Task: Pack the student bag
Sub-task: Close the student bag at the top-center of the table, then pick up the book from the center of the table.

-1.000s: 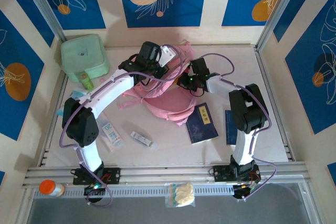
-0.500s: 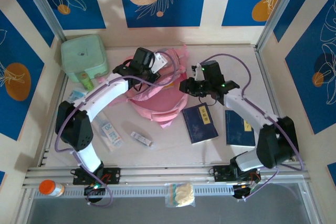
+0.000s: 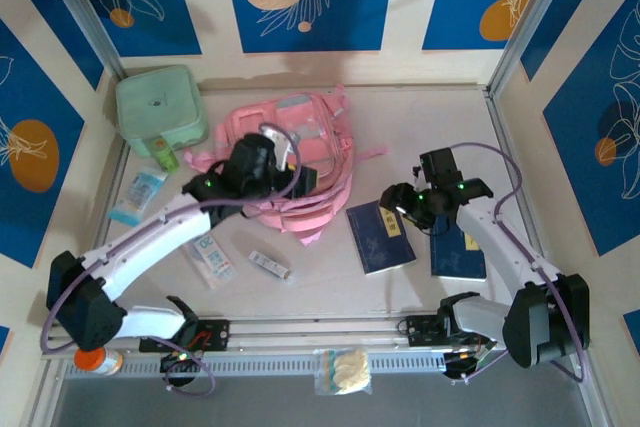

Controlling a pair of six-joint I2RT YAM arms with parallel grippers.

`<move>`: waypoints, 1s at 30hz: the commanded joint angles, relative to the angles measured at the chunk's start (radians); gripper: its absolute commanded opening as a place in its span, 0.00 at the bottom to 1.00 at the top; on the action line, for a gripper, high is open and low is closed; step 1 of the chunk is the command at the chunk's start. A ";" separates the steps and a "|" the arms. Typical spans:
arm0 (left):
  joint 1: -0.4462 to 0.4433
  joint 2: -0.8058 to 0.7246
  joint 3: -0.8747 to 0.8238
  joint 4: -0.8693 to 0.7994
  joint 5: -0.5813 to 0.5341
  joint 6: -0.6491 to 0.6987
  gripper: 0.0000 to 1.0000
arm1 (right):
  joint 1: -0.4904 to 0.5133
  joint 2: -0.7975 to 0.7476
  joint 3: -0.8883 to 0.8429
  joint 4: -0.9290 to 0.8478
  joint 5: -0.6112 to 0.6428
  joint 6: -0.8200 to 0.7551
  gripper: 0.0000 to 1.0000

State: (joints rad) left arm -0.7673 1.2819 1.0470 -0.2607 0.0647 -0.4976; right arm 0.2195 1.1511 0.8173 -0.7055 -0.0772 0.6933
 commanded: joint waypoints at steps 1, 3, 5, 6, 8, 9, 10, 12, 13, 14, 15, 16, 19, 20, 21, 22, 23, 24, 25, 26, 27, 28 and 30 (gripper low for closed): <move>-0.091 0.050 -0.116 0.203 0.051 -0.365 0.66 | -0.033 -0.041 -0.081 -0.005 -0.006 0.025 0.73; -0.155 0.095 -0.143 0.249 0.033 -0.409 0.66 | -0.055 -0.028 -0.105 -0.005 -0.016 0.022 0.75; -0.198 0.153 -0.148 0.274 0.029 -0.426 0.66 | -0.063 -0.017 -0.131 0.006 -0.004 0.014 0.76; -0.212 0.178 -0.147 0.277 0.025 -0.443 0.65 | -0.066 -0.015 -0.141 0.014 0.000 0.015 0.77; -0.240 0.238 -0.153 0.328 0.015 -0.472 0.64 | -0.073 -0.005 -0.158 0.029 0.007 0.020 0.79; -0.250 0.265 -0.151 0.341 0.009 -0.494 0.64 | -0.075 -0.001 -0.162 0.034 0.016 0.021 0.79; -0.258 0.298 -0.147 0.370 0.013 -0.501 0.64 | -0.077 0.006 -0.165 0.040 0.022 0.020 0.80; -0.264 0.360 -0.126 0.376 0.005 -0.511 0.63 | -0.084 0.028 -0.167 0.049 0.041 0.015 0.82; -0.264 0.387 -0.117 0.375 0.001 -0.521 0.62 | -0.091 0.043 -0.167 0.050 0.049 0.014 0.82; -0.264 0.410 -0.115 0.382 -0.010 -0.531 0.62 | -0.099 0.059 -0.165 0.057 0.048 0.009 0.83; -0.263 0.424 -0.116 0.388 -0.024 -0.546 0.61 | -0.101 0.070 -0.163 0.068 0.048 0.005 0.83; -0.264 0.439 -0.117 0.401 -0.033 -0.559 0.61 | -0.101 0.086 -0.158 0.080 0.059 -0.001 0.84; -0.262 0.500 -0.088 0.411 -0.037 -0.565 0.61 | -0.092 0.141 -0.145 0.096 0.061 -0.010 0.85; -0.262 0.522 -0.076 0.422 -0.033 -0.561 0.61 | -0.085 0.154 -0.149 0.109 0.060 -0.008 0.85; -0.262 0.538 -0.072 0.437 -0.035 -0.558 0.60 | -0.078 0.160 -0.156 0.121 0.044 -0.006 0.85; -0.261 0.553 -0.070 0.443 -0.041 -0.565 0.60 | -0.071 0.166 -0.162 0.135 0.014 -0.001 0.85; -0.259 0.562 -0.070 0.448 -0.046 -0.571 0.60 | -0.062 0.168 -0.164 0.133 -0.004 0.005 0.85; -0.257 0.572 -0.070 0.454 -0.052 -0.571 0.59 | -0.045 0.165 -0.160 0.119 -0.012 0.014 0.85; -0.255 0.581 -0.068 0.449 -0.057 -0.570 0.59 | -0.019 0.152 -0.159 0.103 -0.012 0.027 0.85; -0.250 0.591 -0.063 0.439 -0.054 -0.573 0.59 | 0.007 0.134 -0.160 0.094 -0.007 0.040 0.85; -0.243 0.602 -0.060 0.429 -0.047 -0.571 0.59 | 0.039 0.109 -0.169 0.087 -0.003 0.063 0.85; -0.237 0.608 -0.059 0.421 -0.048 -0.570 0.58 | 0.065 0.083 -0.181 0.087 -0.014 0.085 0.85; -0.228 0.606 -0.071 0.420 -0.064 -0.566 0.57 | 0.085 0.042 -0.197 0.086 -0.052 0.119 0.86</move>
State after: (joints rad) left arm -1.0161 1.8454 0.9630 0.1471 0.0364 -1.0622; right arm 0.2752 1.2518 0.6426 -0.5934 -0.0643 0.7483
